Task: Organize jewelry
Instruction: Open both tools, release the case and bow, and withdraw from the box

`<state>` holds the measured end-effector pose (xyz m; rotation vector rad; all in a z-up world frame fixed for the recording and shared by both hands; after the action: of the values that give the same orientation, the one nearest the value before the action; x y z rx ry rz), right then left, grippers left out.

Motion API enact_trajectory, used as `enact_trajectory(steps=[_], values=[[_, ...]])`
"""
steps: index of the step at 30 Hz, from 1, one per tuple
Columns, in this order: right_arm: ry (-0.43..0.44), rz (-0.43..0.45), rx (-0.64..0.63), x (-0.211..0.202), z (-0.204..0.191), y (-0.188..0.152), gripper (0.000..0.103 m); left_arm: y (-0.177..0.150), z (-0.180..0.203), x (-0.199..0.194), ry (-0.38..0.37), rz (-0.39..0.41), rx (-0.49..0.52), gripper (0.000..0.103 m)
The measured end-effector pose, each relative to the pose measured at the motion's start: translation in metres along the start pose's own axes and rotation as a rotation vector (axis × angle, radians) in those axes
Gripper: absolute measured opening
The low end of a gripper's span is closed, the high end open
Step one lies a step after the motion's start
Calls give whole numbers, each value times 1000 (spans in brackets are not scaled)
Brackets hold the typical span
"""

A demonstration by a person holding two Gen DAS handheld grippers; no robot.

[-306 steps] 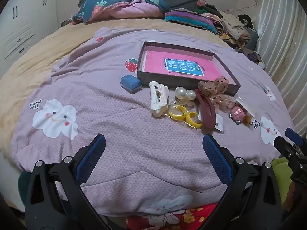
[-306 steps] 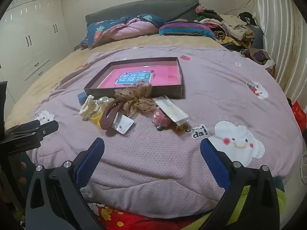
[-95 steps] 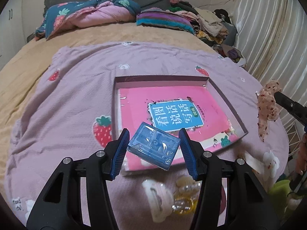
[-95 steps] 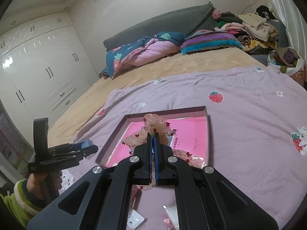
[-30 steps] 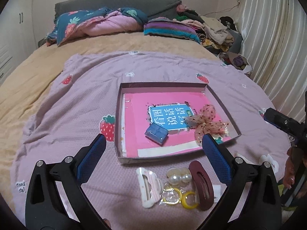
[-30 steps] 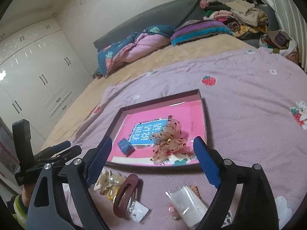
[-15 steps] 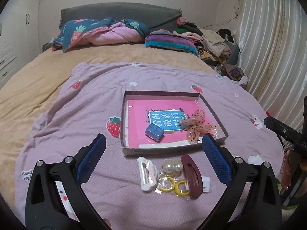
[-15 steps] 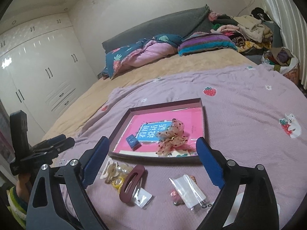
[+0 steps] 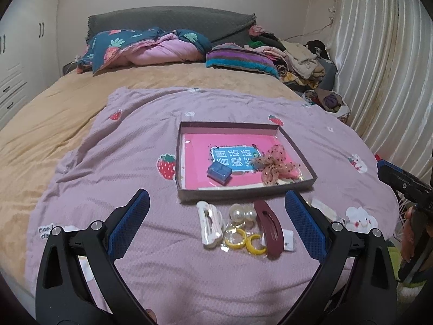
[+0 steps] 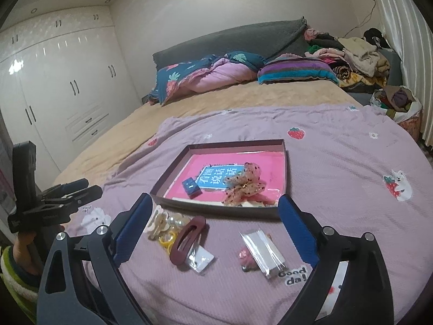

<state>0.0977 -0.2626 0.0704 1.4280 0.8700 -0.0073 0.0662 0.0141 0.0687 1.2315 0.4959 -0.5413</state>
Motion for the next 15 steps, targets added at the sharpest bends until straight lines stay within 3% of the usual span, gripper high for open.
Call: enact_trajectory(steps=[15], values=[[-9,-54,-18,-5,-3,-27,94,-37,-14,15,42,-99,4,94]])
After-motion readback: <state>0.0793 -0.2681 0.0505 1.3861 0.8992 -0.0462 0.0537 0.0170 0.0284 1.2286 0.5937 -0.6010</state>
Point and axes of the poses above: each gripper's, at about its wrist camera, not at the fingertips, and x roughly the way its jaws point, z to its right, y to its top, the point moved 1 cm from there along x, roughly the way its jaws point, and after that the axes turned 11 degrees about -x, right-handed, at the moved point
